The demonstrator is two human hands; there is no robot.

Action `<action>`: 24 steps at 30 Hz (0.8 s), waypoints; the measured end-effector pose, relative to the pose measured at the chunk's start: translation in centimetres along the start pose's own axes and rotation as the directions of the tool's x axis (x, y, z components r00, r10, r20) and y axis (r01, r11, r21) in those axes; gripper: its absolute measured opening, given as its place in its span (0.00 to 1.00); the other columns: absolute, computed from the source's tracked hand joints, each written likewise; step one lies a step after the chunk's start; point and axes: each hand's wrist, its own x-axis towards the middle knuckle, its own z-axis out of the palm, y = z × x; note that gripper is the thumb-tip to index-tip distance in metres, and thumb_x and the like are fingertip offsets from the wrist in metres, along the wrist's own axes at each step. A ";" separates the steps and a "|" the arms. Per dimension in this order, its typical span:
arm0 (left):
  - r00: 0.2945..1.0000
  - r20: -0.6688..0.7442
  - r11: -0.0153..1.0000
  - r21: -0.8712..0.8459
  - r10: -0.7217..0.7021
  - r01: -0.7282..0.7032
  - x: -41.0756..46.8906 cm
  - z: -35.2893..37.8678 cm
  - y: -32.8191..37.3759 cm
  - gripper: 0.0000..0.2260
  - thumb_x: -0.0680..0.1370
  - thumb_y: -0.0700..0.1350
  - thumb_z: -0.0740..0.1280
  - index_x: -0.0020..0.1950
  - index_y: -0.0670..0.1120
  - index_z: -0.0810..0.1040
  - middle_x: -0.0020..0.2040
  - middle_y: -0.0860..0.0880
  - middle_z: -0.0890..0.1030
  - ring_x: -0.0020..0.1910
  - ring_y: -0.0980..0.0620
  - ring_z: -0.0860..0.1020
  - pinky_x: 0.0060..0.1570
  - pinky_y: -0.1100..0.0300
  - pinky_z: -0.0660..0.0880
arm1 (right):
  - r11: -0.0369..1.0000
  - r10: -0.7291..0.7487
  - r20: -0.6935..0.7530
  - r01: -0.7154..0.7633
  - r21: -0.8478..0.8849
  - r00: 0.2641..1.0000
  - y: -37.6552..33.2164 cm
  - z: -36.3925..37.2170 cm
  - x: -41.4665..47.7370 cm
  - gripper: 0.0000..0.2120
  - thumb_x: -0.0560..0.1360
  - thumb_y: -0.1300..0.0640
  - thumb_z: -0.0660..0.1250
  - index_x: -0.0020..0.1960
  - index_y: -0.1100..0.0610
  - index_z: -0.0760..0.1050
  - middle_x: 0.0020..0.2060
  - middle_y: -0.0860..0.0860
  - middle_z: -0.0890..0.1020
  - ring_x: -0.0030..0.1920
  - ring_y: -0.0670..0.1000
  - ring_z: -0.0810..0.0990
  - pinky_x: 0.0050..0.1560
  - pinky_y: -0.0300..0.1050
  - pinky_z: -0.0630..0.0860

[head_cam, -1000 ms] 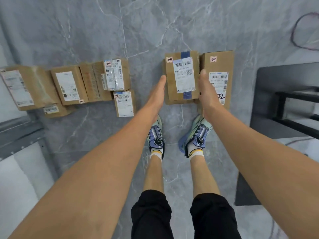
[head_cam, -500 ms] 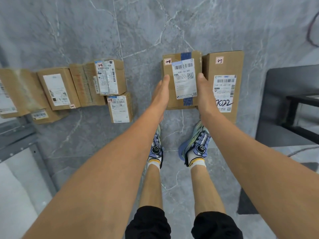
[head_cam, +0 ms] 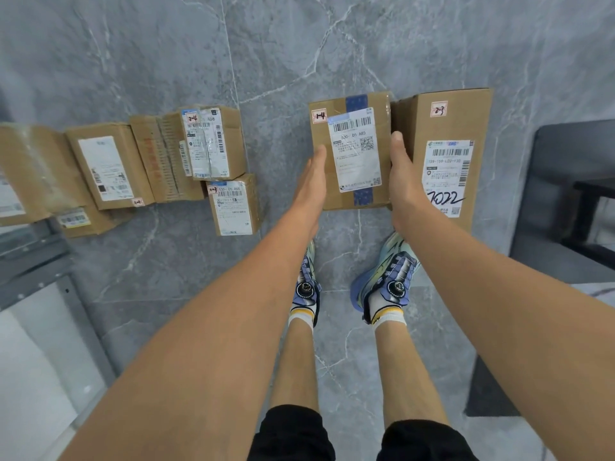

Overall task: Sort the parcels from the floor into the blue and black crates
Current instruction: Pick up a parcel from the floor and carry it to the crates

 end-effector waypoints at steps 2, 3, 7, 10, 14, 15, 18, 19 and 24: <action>1.000 0.004 0.999 -0.035 0.004 -0.004 0.9 -0.2 -0.7 0.45 0.67 0.80 0.53 0.80 0.61 0.63 0.80 0.54 0.66 0.78 0.50 0.64 0.77 0.41 0.57 | 1.000 0.013 -0.001 -0.013 -0.025 1.000 -0.3 0.4 0.1 0.23 0.86 0.35 0.52 0.73 0.43 0.74 0.70 0.45 0.78 0.63 0.45 0.74 0.75 0.48 0.64; 1.000 0.001 0.999 -0.048 0.005 -0.005 1.0 -0.3 -0.7 0.45 0.66 0.81 0.53 0.79 0.62 0.65 0.79 0.54 0.68 0.78 0.50 0.65 0.77 0.41 0.57 | 0.999 0.019 0.008 -0.019 -0.037 1.000 -0.4 0.4 0.1 0.25 0.85 0.33 0.52 0.73 0.42 0.75 0.70 0.44 0.79 0.65 0.46 0.76 0.77 0.51 0.64; 0.999 -0.033 0.997 -0.079 0.020 -0.022 -2.5 -1.0 0.9 0.33 0.78 0.73 0.51 0.78 0.59 0.68 0.75 0.53 0.74 0.73 0.52 0.71 0.72 0.48 0.64 | 0.999 0.021 0.063 -0.018 -0.041 0.998 -1.4 0.5 -1.8 0.25 0.81 0.27 0.51 0.67 0.36 0.78 0.68 0.42 0.81 0.70 0.49 0.76 0.78 0.59 0.64; 0.996 -0.019 0.991 -0.101 0.090 -0.092 -5.9 -2.2 2.6 0.28 0.83 0.68 0.49 0.77 0.57 0.71 0.73 0.53 0.76 0.70 0.54 0.73 0.69 0.54 0.66 | 1.000 -0.014 0.115 0.016 -0.013 0.993 -2.9 0.6 -5.0 0.31 0.77 0.23 0.51 0.70 0.35 0.77 0.69 0.40 0.80 0.73 0.48 0.75 0.79 0.62 0.62; 0.984 -0.020 0.971 -0.163 0.175 -0.176 -12.6 -4.6 5.6 0.32 0.80 0.73 0.51 0.76 0.57 0.72 0.72 0.54 0.76 0.67 0.59 0.75 0.70 0.56 0.68 | 0.998 -0.064 0.127 0.065 -0.002 0.990 -6.3 1.3 -11.2 0.39 0.67 0.15 0.55 0.69 0.33 0.78 0.68 0.40 0.81 0.73 0.49 0.75 0.78 0.63 0.63; 0.982 -0.029 0.966 -0.174 0.188 -0.190 -14.4 -5.2 6.4 0.36 0.75 0.77 0.53 0.77 0.59 0.70 0.75 0.54 0.73 0.71 0.57 0.72 0.74 0.51 0.65 | 0.996 -0.090 0.138 0.091 0.001 0.986 -7.3 1.5 -12.8 0.41 0.64 0.13 0.56 0.69 0.33 0.77 0.68 0.40 0.81 0.72 0.49 0.76 0.78 0.63 0.64; 0.969 -0.040 0.942 -0.230 0.243 -0.246 -20.2 -7.3 9.2 0.43 0.68 0.83 0.55 0.79 0.63 0.66 0.78 0.58 0.69 0.77 0.55 0.66 0.78 0.44 0.59 | 0.987 -0.160 0.188 0.162 0.004 0.969 -10.8 2.2 -18.7 0.41 0.66 0.14 0.55 0.69 0.34 0.78 0.66 0.40 0.83 0.71 0.49 0.78 0.77 0.62 0.65; 0.965 -0.037 0.936 -0.238 0.258 -0.260 -22.1 -8.0 10.3 0.44 0.67 0.84 0.56 0.78 0.64 0.66 0.78 0.58 0.69 0.77 0.55 0.65 0.78 0.43 0.58 | 0.983 -0.179 0.204 0.181 0.007 0.963 -12.0 2.4 -21.0 0.40 0.68 0.15 0.55 0.69 0.35 0.78 0.66 0.40 0.83 0.70 0.49 0.78 0.77 0.62 0.66; 0.930 -0.040 0.902 -0.233 0.364 -0.363 -33.4 -11.2 15.3 0.41 0.69 0.82 0.54 0.78 0.65 0.66 0.78 0.59 0.68 0.78 0.56 0.64 0.78 0.41 0.57 | 0.943 -0.316 0.283 0.332 -0.007 0.905 -18.1 3.2 -31.9 0.40 0.71 0.15 0.52 0.72 0.36 0.76 0.68 0.42 0.82 0.71 0.49 0.78 0.77 0.63 0.66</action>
